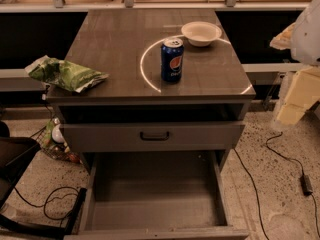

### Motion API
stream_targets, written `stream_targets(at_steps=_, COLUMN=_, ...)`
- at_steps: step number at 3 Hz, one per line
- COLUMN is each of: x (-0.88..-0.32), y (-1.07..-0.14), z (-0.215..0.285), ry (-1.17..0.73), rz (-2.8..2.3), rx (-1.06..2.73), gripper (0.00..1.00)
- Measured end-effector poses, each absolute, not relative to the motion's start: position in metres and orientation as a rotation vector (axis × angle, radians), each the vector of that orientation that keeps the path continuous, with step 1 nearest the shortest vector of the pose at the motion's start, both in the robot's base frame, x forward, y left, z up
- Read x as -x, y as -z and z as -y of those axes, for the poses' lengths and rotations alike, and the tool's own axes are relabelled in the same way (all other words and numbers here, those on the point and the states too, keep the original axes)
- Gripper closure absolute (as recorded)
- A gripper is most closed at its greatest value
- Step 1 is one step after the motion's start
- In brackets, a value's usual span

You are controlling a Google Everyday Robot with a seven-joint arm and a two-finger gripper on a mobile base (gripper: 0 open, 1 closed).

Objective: Close middle drawer

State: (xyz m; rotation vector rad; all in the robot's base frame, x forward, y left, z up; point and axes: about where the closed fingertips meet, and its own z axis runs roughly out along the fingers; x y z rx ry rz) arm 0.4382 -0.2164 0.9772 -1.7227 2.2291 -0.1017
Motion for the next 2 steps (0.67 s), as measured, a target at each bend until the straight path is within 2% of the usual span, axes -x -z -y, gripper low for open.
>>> stream_targets(at_steps=2, x=-0.433, y=-0.96, z=0.226, ry=0.107, rz=-2.235, rx=1.708, gripper=0.0)
